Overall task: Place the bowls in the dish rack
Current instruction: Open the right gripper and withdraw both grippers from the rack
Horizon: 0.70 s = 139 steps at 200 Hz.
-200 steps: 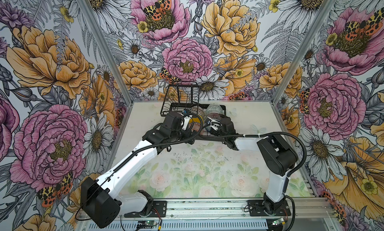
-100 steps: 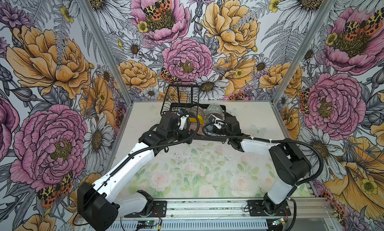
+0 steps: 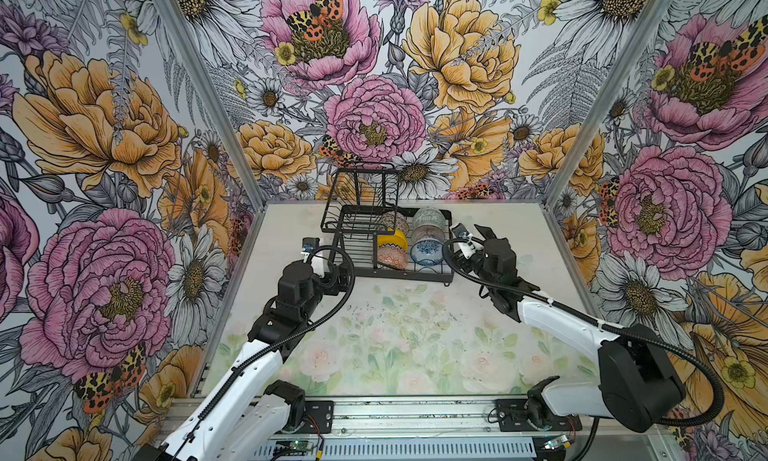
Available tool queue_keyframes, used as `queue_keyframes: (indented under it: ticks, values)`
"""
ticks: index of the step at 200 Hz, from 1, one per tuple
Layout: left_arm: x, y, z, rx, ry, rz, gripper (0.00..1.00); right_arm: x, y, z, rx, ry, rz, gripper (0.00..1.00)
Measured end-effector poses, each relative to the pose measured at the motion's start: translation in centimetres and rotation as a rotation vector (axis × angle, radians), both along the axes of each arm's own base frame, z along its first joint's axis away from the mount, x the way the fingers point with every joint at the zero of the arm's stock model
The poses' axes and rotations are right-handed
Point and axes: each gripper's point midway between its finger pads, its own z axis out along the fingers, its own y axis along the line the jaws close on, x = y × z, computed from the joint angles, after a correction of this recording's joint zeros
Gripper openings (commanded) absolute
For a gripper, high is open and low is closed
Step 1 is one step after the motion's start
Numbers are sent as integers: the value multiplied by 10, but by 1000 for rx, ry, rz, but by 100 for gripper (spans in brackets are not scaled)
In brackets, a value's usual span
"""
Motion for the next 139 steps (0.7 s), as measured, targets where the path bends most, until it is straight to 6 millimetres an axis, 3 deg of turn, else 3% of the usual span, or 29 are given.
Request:
queue_keyframes:
  ticks: [20, 43, 62, 82, 110, 139]
  values:
    - [3, 33, -29, 17, -21, 133, 99, -7, -34, -12, 107, 20, -109, 99]
    - [4, 69, -62, 30, -27, 257, 99, -18, -72, -45, 165, 46, -265, 99]
    - [6, 90, -87, 39, -20, 323, 99, -30, -98, -72, 180, 73, -372, 99]
    - [13, 105, -109, 48, 19, 362, 99, -35, -119, -80, 192, 66, -450, 99]
    - [33, 106, -112, 49, 26, 352, 99, -34, -146, -74, 245, 0, -532, 99]
    - [65, 105, -96, 31, -6, 322, 99, -33, -165, -87, 274, -7, -590, 100]
